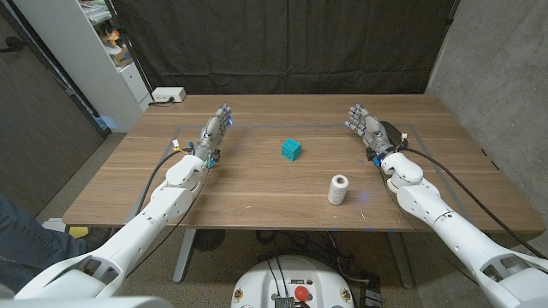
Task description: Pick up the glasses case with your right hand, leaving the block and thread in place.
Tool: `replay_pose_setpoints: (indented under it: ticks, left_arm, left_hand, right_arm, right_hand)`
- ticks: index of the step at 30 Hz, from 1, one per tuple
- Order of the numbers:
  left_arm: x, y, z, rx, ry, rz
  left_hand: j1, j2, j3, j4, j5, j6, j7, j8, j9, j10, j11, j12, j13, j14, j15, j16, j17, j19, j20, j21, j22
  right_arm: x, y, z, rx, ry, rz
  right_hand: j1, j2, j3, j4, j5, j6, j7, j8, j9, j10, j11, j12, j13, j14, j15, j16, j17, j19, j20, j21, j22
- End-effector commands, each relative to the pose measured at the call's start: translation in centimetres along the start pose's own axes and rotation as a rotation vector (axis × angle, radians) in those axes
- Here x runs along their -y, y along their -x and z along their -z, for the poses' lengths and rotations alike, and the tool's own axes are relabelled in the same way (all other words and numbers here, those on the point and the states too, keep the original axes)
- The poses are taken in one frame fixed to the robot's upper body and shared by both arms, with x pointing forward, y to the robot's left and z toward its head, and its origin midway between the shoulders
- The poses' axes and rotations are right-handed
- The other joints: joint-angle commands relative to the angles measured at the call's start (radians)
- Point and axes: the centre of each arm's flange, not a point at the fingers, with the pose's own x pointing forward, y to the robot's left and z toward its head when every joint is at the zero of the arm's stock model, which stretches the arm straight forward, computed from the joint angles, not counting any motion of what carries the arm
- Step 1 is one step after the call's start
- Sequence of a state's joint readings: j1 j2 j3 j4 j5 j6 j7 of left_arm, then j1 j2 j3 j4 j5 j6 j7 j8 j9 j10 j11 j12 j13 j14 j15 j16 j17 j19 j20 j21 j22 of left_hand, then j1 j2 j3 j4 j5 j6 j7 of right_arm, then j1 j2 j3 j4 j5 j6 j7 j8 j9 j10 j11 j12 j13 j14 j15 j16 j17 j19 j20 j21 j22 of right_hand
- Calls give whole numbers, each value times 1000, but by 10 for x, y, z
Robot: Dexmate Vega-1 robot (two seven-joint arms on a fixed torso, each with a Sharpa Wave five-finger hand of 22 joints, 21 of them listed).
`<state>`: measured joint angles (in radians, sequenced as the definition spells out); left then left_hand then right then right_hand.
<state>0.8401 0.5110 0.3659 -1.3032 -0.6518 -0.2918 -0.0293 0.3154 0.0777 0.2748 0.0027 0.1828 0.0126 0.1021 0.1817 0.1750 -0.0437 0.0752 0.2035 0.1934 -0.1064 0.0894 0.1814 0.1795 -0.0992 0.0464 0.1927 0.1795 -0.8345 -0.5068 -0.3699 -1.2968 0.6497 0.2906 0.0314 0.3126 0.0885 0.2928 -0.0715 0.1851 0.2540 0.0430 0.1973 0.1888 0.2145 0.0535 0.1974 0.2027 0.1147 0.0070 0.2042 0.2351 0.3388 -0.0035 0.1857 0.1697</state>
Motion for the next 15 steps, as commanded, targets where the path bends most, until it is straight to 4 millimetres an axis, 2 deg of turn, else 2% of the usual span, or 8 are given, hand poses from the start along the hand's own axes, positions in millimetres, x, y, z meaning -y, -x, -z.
replay_pose_setpoints:
  ticks: [1, 15]
  left_arm:
    - [-2, 0, 0, 2, 5, -2]
    - [1, -2, -1, 0, -1, 4]
  left_hand:
    - [10, 0, 6, -3, 5, -1, 7, 6, 3, 4, 8, 6, 1, -9, -2, 5, 3, -5, 1, 7, 2]
    - [8, 2, 5, -6, 5, 0, 6, 5, 3, 3, 7, 6, 1, -9, -1, 6, 3, -10, 2, 6, 2]
  right_arm:
    - [-1, -3, -1, 4, 0, -5]
    - [-1, 0, 0, 1, 3, -10]
  right_hand:
    - [8, 0, 7, 0, 6, 5, 1, 3, 3, 6, 0, 5, 1, 10, 1, 6, 1, 4, 3, 6, 2]
    - [6, 0, 5, -1, 6, 6, 0, 3, 3, 6, 2, 5, 1, 10, 1, 6, 0, 3, 4, 6, 2]
